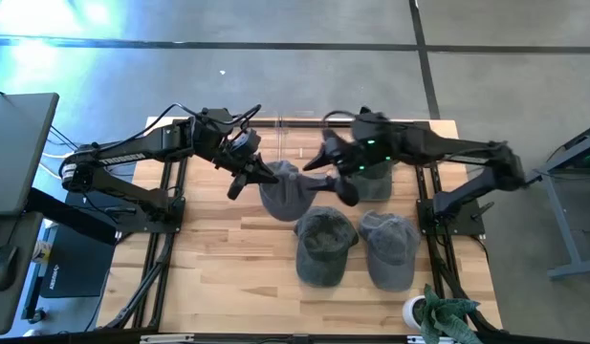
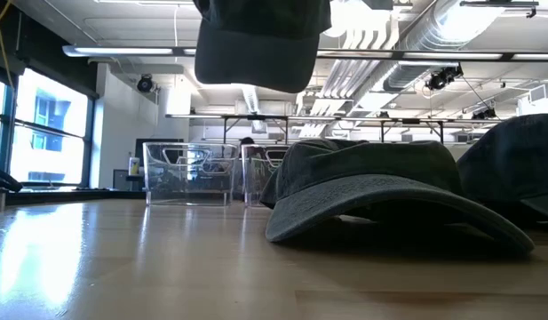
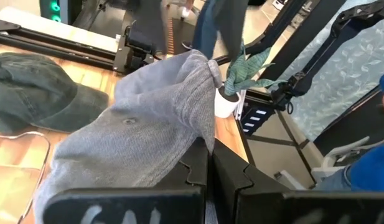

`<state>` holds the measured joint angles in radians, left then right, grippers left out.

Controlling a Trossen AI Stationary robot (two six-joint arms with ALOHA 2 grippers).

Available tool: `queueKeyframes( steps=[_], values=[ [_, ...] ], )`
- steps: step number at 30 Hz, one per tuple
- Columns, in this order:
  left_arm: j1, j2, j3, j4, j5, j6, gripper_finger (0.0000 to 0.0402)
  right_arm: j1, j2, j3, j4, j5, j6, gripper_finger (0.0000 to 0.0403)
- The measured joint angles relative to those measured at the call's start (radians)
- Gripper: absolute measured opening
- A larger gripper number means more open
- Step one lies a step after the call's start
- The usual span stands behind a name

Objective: Pick & Place hat
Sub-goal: Put the left gray cap into the left transparent bin

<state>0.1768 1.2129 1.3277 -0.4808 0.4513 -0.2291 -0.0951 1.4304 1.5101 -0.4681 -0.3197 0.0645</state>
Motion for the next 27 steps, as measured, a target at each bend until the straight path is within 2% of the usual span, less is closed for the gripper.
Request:
queueKeyframes(
  steps=[4, 8, 11, 16, 17, 22, 27],
  values=[
    [0.0, 0.0, 0.0, 0.0, 0.01, 0.014, 0.0, 0.0, 0.081, 0.056, -0.065, 0.0, -0.096, 0.0272],
    [0.0, 0.0, 0.0, 0.0, 0.01, 0.023, 0.0, 0.001, 0.12, 0.082, -0.124, -0.079, -0.125, 0.0246],
    [0.0, 0.0, 0.0, 0.0, 0.021, 0.028, 0.0, 0.002, 0.116, 0.088, -0.165, -0.153, -0.099, 0.0189],
    [0.0, 0.0, 0.0, 0.003, 0.083, 0.068, 0.0, 0.011, 0.073, 0.089, -0.204, -0.267, -0.017, 0.0036],
    [0.0, 0.0, 0.0, 0.007, 0.089, 0.068, 0.0, 0.018, 0.061, 0.089, -0.201, -0.278, -0.018, 0.0019],
    [0.0, 0.0, 0.0, 0.075, 0.128, 0.065, 0.0014, 0.038, 0.018, 0.089, -0.108, -0.292, 0.087, 0.002],
    [0.0, 0.026, 0.0, 0.096, 0.167, 0.041, 0.0079, 0.052, 0.015, 0.089, -0.044, -0.237, 0.102, 0.0008]
  ],
)
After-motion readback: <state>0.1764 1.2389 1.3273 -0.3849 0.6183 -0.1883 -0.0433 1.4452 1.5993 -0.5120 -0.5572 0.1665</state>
